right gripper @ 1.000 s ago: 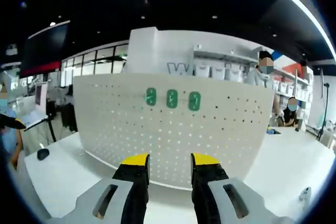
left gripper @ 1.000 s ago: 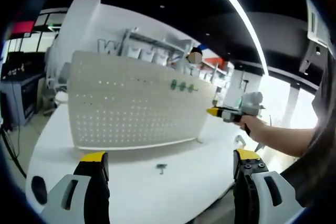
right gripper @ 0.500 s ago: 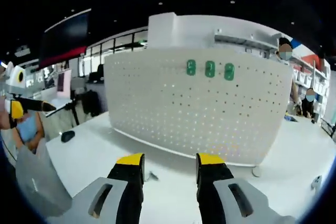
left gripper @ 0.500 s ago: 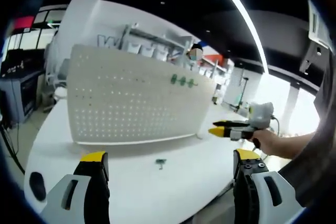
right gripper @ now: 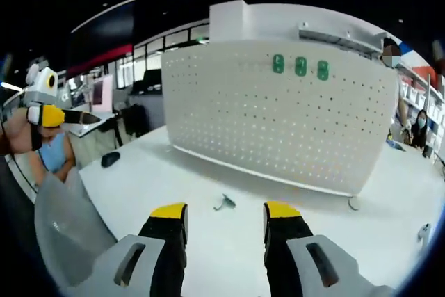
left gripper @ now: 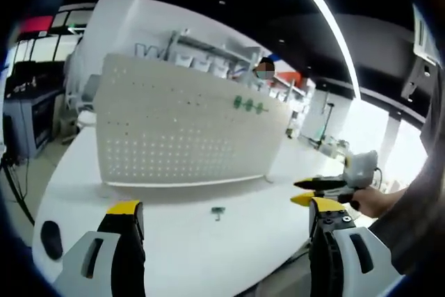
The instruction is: Insert the hook assembly into the mounting plate slot until the hook locks in place.
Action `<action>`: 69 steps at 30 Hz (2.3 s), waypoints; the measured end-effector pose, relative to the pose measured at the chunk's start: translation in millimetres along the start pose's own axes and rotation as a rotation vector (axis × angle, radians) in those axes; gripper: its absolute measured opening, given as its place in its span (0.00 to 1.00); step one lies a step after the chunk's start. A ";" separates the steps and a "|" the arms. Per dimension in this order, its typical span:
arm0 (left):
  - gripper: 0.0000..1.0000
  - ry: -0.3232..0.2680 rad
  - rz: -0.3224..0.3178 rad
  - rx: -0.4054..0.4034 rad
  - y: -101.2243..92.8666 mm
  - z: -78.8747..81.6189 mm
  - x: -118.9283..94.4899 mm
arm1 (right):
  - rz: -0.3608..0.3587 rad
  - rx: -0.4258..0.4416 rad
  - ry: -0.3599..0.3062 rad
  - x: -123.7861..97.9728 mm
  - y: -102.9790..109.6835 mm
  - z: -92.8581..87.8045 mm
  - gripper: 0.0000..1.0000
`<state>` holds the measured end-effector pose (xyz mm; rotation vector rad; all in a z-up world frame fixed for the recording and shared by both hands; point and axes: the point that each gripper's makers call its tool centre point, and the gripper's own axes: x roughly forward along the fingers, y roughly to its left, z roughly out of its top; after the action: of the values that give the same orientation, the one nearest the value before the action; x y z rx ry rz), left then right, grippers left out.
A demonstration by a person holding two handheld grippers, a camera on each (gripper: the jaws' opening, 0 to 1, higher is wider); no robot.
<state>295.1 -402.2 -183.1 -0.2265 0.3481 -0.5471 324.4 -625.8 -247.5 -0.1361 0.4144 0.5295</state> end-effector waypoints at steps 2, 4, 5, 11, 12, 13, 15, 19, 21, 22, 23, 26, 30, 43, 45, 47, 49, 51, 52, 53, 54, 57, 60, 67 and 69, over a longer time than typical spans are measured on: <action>1.00 -0.005 0.003 -0.005 1.2 0.1 -0.1 | 0.006 0.004 0.007 -3.2 3.8 -3.4 0.45; 1.00 -0.008 0.005 -0.012 2.3 -1.0 0.0 | 0.014 0.000 0.020 -5.7 8.1 -8.2 0.45; 1.00 -0.007 0.004 -0.012 2.4 -1.7 0.0 | 0.020 -0.002 0.026 -7.7 11.1 -11.0 0.45; 1.00 0.011 0.006 -0.017 5.1 -10.8 0.0 | 0.037 0.000 0.038 -18.6 23.4 -17.3 0.45; 1.00 0.015 0.004 -0.017 5.5 -12.5 0.9 | 0.041 0.001 0.037 -19.7 25.4 -18.1 0.45; 1.00 0.023 0.001 -0.014 5.7 -14.9 2.2 | 0.043 0.001 0.035 -20.9 27.6 -19.0 0.45; 1.00 0.033 -0.001 -0.012 7.1 -19.0 6.0 | 0.044 -0.001 0.036 -22.4 30.3 -20.5 0.44; 1.00 0.072 -0.027 -0.008 3.8 -31.7 17.9 | 0.035 0.013 0.032 -25.3 29.9 -22.2 0.44; 1.00 0.090 -0.045 0.002 0.9 -38.8 26.8 | 0.032 0.005 0.032 -26.2 29.3 -22.6 0.43; 1.00 0.109 -0.064 0.005 -1.1 -44.8 33.4 | 0.031 0.003 0.037 -26.3 28.4 -23.8 0.43; 1.00 0.121 -0.070 0.006 -1.4 -48.5 37.8 | 0.032 0.007 0.042 -26.1 27.5 -25.4 0.43; 1.00 0.149 -0.102 0.007 -4.3 -58.4 54.1 | 0.028 0.011 0.051 -25.1 23.4 -26.8 0.43; 1.00 0.172 -0.141 -0.001 -6.4 -66.4 76.9 | 0.021 0.010 0.053 -22.8 17.6 -25.3 0.43; 0.97 0.229 -0.171 -0.059 4.6 -98.2 130.9 | 0.048 0.007 0.106 -6.2 13.8 -34.9 0.41; 0.95 0.235 -0.171 -0.055 5.1 -102.9 140.4 | 0.050 0.008 0.110 -4.9 12.8 -34.6 0.41; 0.94 0.243 -0.177 -0.054 4.5 -108.4 150.2 | 0.053 0.010 0.116 -3.7 11.2 -34.6 0.41; 0.92 0.254 -0.185 -0.065 4.1 -115.5 160.0 | 0.051 0.009 0.122 -3.5 9.2 -34.9 0.41; 0.90 0.263 -0.190 -0.077 3.3 -122.7 169.2 | 0.048 0.015 0.128 -3.7 6.1 -35.2 0.41; 0.89 0.271 -0.189 -0.070 3.5 -127.2 173.9 | 0.044 0.016 0.130 -3.8 4.2 -35.8 0.41; 0.88 0.272 -0.187 -0.066 4.2 -129.8 177.1 | 0.042 0.018 0.135 -3.7 2.5 -36.8 0.40; 0.86 0.275 -0.189 -0.069 4.7 -132.0 180.4 | 0.039 0.021 0.139 -3.6 1.1 -37.7 0.40; 0.84 0.287 -0.190 -0.093 5.9 -140.0 192.9 | 0.036 0.025 0.154 -2.6 -2.8 -41.5 0.40; 0.82 0.294 -0.190 -0.080 5.8 -142.3 200.3 | 0.033 0.029 0.166 -1.2 -5.0 -44.1 0.39; 0.77 0.308 -0.210 -0.121 2.6 -144.9 228.5 | 0.035 0.042 0.180 3.0 -5.6 -46.8 0.37; 0.73 0.331 -0.203 -0.081 7.1 -153.9 231.4 | 0.031 0.045 0.182 3.7 -7.1 -46.3 0.37</action>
<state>424.4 -540.1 -386.9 -0.2516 0.6742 -0.7736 314.8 -640.9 -291.0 -0.1351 0.6061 0.5400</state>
